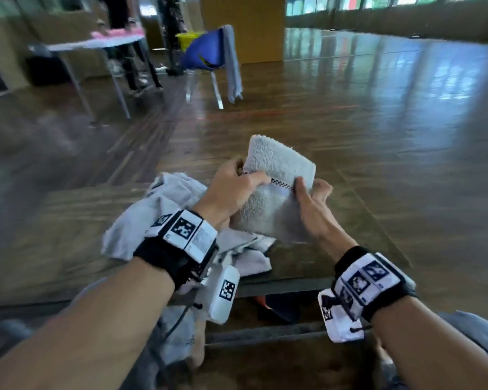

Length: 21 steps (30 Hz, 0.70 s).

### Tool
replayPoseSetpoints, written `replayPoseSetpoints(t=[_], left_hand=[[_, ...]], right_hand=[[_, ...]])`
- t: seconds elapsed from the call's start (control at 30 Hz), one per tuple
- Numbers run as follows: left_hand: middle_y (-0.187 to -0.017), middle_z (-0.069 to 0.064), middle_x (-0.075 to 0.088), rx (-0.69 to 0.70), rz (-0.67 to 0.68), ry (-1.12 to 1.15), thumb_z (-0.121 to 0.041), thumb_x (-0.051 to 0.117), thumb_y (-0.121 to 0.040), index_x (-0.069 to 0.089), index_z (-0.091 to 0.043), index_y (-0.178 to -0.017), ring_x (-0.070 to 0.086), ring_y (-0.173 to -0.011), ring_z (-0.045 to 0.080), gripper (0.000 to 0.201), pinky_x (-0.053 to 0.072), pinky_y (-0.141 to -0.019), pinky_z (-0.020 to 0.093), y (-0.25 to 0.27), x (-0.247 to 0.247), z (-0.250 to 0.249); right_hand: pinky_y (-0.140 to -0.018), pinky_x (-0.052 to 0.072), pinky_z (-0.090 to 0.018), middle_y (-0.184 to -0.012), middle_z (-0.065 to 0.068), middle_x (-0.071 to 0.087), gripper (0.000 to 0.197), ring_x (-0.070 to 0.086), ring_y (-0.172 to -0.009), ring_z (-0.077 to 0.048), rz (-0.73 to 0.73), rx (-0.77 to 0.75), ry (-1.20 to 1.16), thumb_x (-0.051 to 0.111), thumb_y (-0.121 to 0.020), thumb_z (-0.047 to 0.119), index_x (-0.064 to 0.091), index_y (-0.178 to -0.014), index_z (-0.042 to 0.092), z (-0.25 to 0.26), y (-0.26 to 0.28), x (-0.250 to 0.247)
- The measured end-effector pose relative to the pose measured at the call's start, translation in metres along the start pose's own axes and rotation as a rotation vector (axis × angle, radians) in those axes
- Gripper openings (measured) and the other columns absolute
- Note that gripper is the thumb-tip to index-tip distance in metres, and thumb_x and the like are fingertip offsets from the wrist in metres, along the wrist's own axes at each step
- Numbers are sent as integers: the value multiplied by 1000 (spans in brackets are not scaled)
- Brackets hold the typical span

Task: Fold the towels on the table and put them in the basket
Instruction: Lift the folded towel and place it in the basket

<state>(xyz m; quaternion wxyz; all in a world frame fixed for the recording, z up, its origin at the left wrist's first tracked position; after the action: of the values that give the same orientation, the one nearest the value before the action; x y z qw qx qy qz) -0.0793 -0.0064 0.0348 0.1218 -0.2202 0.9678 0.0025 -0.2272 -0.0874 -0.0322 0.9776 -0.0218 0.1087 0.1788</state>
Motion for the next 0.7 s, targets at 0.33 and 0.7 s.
replayPoseSetpoints(t=[0.33, 0.7], left_hand=[[-114, 6, 74, -14, -423, 56, -20, 71, -90, 66, -11, -120, 69, -108, 28, 32, 49, -102, 54, 130, -223, -38], [-101, 10, 76, -281, -861, 310, 0, 55, -89, 68, -8, -103, 71, -97, 30, 21, 59, -84, 42, 280, -408, 149]], right_hand=[[-72, 58, -42, -125, -20, 59, 40, 67, -93, -28, 464, -259, -187, 57, -101, 23, 24, -117, 39, 149, 57, 164], [-52, 47, -19, -96, 3, 47, 44, 54, -78, -9, 822, -206, 70, 54, -91, 15, 23, -122, 24, 129, 174, 444]])
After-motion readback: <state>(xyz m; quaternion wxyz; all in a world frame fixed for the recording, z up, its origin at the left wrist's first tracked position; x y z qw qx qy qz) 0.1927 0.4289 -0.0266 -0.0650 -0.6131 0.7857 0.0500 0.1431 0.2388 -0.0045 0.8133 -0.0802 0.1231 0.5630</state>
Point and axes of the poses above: each hand's wrist, its own y-axis away from the middle knuckle, its own x-axis out of the palm, z = x × y, the point moved 4 cm from there along -y, towards the middle knuckle
